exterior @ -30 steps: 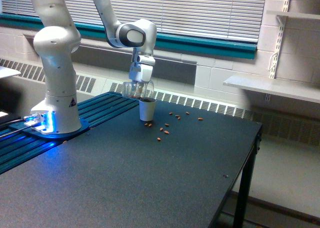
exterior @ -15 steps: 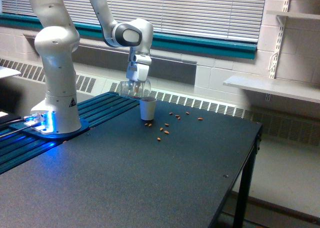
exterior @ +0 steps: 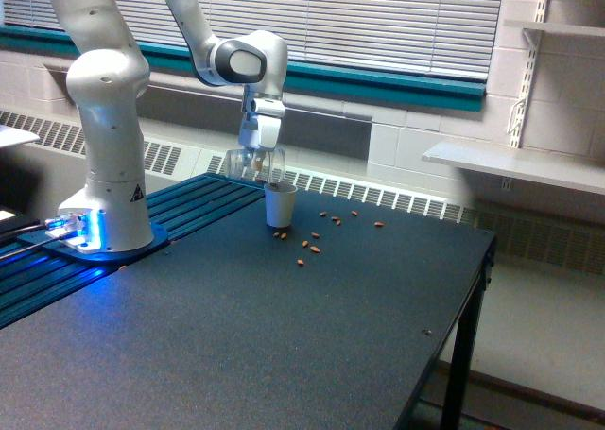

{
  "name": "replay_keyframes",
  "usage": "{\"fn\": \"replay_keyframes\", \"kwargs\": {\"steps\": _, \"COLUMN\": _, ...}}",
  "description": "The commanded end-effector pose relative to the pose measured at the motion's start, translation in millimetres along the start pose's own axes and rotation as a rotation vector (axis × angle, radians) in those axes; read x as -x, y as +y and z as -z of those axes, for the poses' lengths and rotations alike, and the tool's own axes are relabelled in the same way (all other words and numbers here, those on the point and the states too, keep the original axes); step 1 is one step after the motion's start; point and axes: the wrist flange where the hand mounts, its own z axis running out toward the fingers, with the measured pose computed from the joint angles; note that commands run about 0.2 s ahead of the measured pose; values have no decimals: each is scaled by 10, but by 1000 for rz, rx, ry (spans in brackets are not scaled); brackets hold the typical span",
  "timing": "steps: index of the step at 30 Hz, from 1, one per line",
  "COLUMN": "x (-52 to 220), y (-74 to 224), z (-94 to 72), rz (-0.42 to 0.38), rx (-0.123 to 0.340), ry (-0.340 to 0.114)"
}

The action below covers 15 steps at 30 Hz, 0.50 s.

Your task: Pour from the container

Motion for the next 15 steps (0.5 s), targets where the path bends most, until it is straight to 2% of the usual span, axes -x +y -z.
{"fn": "replay_keyframes", "kwargs": {"steps": 1, "x": 36, "y": 47, "z": -38, "rz": 6, "rx": 16, "ry": -19}}
{"fn": "replay_keyframes", "kwargs": {"steps": 15, "x": 12, "y": 67, "z": -49, "rz": 9, "rx": 16, "ry": -26}}
